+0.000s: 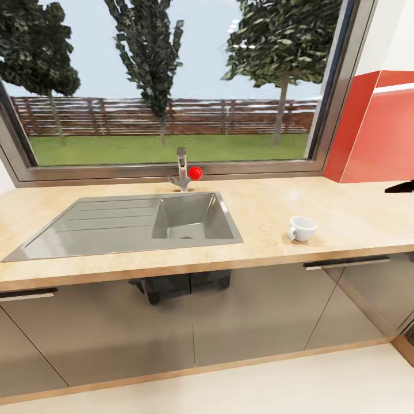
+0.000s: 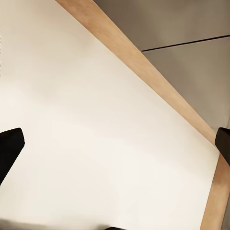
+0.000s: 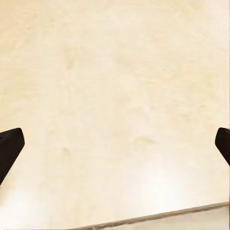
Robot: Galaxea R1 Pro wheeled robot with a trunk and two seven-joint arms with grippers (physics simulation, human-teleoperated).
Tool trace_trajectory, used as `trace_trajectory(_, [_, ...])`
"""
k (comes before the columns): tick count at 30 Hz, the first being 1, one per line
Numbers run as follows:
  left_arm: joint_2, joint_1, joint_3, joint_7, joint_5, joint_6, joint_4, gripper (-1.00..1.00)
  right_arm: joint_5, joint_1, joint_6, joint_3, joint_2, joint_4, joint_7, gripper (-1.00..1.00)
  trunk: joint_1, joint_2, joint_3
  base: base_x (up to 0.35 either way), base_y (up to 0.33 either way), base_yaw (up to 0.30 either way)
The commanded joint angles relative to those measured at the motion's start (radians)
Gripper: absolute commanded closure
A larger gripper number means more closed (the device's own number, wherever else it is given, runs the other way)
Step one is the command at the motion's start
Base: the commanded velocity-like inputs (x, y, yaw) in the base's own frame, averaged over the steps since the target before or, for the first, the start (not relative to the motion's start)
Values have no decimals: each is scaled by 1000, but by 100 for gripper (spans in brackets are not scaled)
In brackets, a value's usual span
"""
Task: Set up a coffee station on the kitchen countertop: keep the coffee maker on the countertop, move the bottle of coffee from the kitchen shelf to the counter next to the coffee maker, place a paper coffee filter on top of the coffee maker, put the saucer next to the coffee maker with the coffee cup on the saucer, and place the electric kettle next to the coffee maker.
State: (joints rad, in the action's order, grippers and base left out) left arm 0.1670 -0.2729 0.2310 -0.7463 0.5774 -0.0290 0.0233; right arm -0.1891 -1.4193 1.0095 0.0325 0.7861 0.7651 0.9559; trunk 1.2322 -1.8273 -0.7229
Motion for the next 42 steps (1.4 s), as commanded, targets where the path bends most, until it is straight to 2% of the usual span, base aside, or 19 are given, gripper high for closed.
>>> trace_trajectory(1, [0,0,8,-4,-5,-3,0,-100,-65,-50,-1,41,-41,-61,-13,-100,0,-1,-1,0,0,0])
trace_trajectory(2, [0,0,8,-4,-5,-3,0,-100,-93,-68,-1,55,-61,-87,-21,-100,0,-1,-1,0,-7,0])
trace_trajectory(3, [0,0,8,-4,-5,-3,0,-100,-150,-98,-1,75,-101,-133,-33,-100,0,-1,-1,0,-44,0])
trace_trajectory(4, [0,0,8,-4,-4,-3,0,-100,-180,-109,-1,83,-122,-152,-37,-100,0,-1,-1,0,-67,0])
trace_trajectory(5, [0,0,8,-4,-4,-3,0,-100,-239,-125,-1,93,-160,-187,-43,-100,0,-1,-1,0,-115,0])
trace_trajectory(6, [0,0,8,-4,-4,-3,0,-100,-268,-131,-1,97,-177,-202,-45,-100,0,-1,-1,0,-140,0])
trace_trajectory(8, [0,0,8,-4,-5,-3,0,-100,-367,-147,-2,107,-237,-254,-47,-100,0,-1,-1,0,-214,0])
trace_trajectory(11, [0,0,8,-4,-4,-4,0,-100,-402,-152,-3,110,-269,-288,-29,-100,0,-1,-1,0,-166,0])
trace_trajectory(19, [0,0,8,-4,-5,-5,0,-100,-418,-153,-3,121,-283,-310,57,-100,0,-1,-1,50,-135,0])
trace_trajectory(20, [0,-1,8,-4,-5,-5,0,-100,-419,-153,-4,181,-285,-311,82,-100,0,-1,-1,81,-153,0])
trace_trajectory(21, [0,0,8,-4,-4,-5,0,-100,-419,-153,-4,206,-285,-311,99,-100,0,-1,-1,52,-98,0])
trace_trajectory(23, [0,0,8,-4,-4,-6,0,-100,-418,-154,-5,230,-290,-310,129,-100,0,-1,-1,34,-64,0])
trace_trajectory(24, [0,0,8,-4,-5,-7,0,-100,-418,-154,-5,243,-301,-308,148,-100,0,-1,-1,25,-39,0])
trace_trajectory(29, [0,0,8,-4,-5,-8,0,-100,-418,-153,-5,253,-328,-307,162,-100,0,-1,-1,94,-128,0])
trace_trajectory(33, [0,0,8,-5,-4,-9,0,-100,-418,-153,-5,258,-372,-306,167,-100,0,-1,-1,93,-126,0])
trace_trajectory(42, [0,0,8,-4,-5,-9,0,-100,-417,-152,-7,257,-422,-310,168,-100,0,-1,-1,116,-17,0])
